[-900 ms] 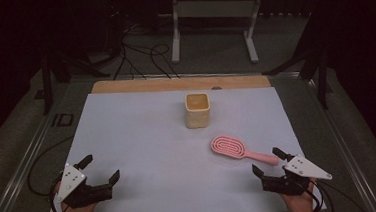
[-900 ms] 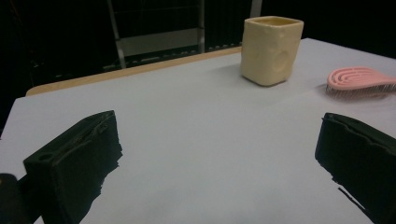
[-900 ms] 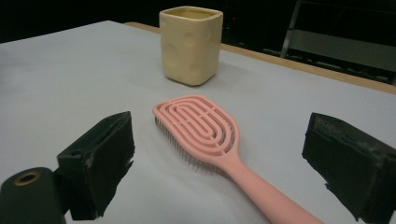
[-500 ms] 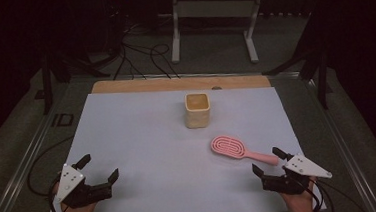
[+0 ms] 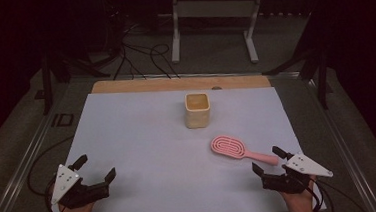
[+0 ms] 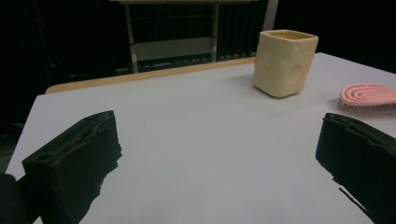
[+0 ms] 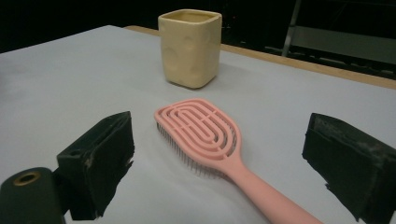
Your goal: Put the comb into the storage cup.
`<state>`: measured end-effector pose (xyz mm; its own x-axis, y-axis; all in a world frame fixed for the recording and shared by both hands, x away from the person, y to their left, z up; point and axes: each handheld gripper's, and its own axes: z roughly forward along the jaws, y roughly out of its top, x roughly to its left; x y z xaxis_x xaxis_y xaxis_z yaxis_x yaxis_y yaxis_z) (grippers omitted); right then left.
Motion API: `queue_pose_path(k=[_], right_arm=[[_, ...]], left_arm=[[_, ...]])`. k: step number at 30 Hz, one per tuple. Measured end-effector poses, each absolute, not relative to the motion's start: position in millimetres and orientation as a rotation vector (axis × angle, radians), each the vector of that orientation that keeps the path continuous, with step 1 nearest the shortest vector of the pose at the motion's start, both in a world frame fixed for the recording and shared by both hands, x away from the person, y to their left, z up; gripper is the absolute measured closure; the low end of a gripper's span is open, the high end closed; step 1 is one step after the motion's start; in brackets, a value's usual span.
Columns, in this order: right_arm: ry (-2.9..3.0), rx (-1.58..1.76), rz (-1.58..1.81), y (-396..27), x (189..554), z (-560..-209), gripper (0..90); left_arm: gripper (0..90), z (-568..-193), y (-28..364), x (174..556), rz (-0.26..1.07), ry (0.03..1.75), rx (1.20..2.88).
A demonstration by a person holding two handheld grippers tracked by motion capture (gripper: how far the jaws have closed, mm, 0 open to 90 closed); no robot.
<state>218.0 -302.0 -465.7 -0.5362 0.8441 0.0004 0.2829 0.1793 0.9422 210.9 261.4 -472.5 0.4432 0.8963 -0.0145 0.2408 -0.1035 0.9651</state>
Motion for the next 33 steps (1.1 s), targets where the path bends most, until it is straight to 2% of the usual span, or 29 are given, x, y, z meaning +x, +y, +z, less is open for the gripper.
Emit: queue_pose_path(k=[16, 33], right_arm=[[1.883, 1.082, 1.354, -303, 221, -449, 8.1], [1.942, 1.114, 1.346, -303, 243, -428, 7.4]], left_arm=[[0.0, -475, 260, 211, 0.770, 1.029, 1.609], [0.0, -477, 261, 211, 0.786, 1.051, 1.588]])
